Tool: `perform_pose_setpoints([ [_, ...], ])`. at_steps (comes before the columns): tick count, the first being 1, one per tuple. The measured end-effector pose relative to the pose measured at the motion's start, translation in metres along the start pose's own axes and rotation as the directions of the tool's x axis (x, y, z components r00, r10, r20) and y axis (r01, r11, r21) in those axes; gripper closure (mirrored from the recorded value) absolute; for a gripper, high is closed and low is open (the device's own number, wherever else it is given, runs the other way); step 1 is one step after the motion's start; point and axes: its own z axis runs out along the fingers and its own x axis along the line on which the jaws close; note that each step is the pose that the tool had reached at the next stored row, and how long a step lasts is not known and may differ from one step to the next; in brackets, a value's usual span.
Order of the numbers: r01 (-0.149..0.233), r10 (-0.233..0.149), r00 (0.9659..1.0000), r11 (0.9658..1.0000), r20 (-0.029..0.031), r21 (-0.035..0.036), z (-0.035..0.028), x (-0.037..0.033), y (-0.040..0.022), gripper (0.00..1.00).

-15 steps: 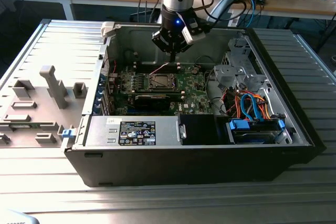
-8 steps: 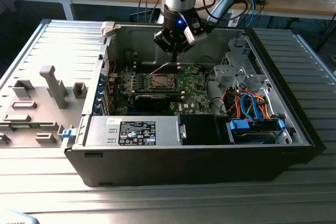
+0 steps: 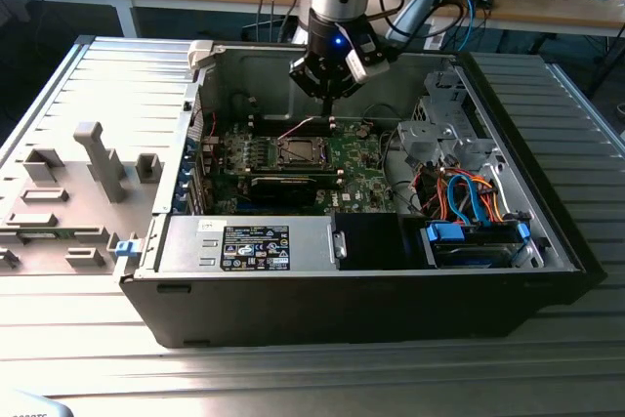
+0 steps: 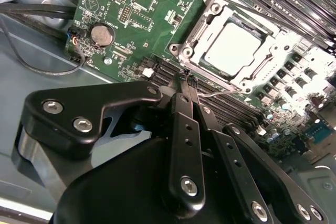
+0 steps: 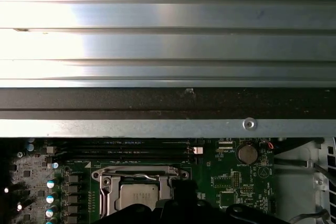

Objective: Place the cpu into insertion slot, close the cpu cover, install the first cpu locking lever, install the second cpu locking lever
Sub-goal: 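Install the first cpu locking lever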

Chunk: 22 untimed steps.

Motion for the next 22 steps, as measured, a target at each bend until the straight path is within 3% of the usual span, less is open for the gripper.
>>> perform_pose_setpoints([
  [22,0.000,0.000,1.0000,1.0000,0.0000,0.0000,0.0002,-0.0104,-0.0001,0.89],
])
